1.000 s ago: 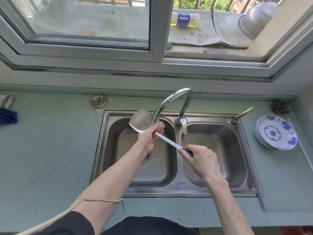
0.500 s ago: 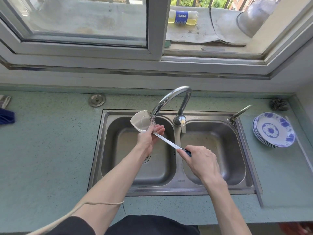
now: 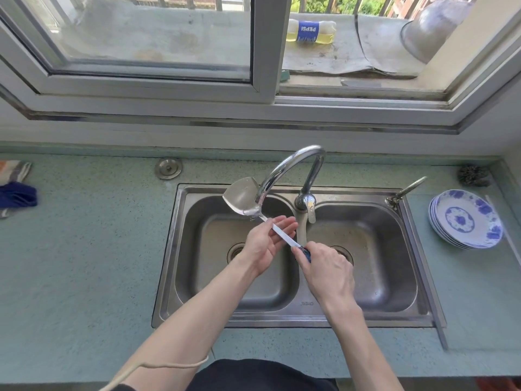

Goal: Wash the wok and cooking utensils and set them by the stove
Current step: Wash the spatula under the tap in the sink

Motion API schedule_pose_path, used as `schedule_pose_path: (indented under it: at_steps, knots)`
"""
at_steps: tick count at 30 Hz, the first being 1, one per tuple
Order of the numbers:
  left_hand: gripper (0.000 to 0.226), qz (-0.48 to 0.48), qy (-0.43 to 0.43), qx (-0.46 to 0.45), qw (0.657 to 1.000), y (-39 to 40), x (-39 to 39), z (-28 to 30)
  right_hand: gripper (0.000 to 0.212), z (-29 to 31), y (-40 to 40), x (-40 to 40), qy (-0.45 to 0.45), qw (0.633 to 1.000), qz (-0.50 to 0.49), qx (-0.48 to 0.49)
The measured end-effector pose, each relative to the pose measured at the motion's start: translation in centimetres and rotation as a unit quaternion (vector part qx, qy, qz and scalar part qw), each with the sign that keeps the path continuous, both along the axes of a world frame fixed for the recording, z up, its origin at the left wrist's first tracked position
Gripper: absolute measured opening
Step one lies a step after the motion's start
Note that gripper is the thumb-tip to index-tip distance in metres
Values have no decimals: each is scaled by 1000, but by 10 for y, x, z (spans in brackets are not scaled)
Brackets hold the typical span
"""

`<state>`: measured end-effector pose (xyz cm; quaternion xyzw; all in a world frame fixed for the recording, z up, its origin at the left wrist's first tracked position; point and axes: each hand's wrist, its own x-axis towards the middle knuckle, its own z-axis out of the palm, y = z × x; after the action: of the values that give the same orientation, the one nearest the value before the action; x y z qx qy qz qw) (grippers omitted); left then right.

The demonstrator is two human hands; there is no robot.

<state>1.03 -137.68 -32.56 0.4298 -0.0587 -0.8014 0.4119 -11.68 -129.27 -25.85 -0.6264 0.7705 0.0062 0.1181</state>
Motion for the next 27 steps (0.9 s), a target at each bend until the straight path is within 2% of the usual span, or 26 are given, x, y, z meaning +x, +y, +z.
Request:
schedule_pose_path:
  at_steps: [3, 6, 9, 15, 20, 27]
  knots:
    - [40, 3, -9, 1, 1000, -3, -2, -1, 47, 1, -1, 6, -7, 1000, -3, 8]
    - [46, 51, -25, 31, 998, -18, 7, -1, 46, 5, 4, 5, -9, 1000, 11, 22]
    - [48, 72, -65, 27, 995, -31, 18, -1, 45, 7, 9, 5, -19, 1000, 12, 12]
    - [39, -33, -92, -42, 994, -7, -4, 7, 43, -10, -7, 12, -73, 997, -21, -13]
    - [30, -44, -117, -79, 989, -5, -1, 6, 40, -23, -13, 7, -136, 990, -35, -27]
    - [25, 66, -138, -48, 987, -32, 16, 5, 32, -29, -24, 11, -170, 984, -18, -49]
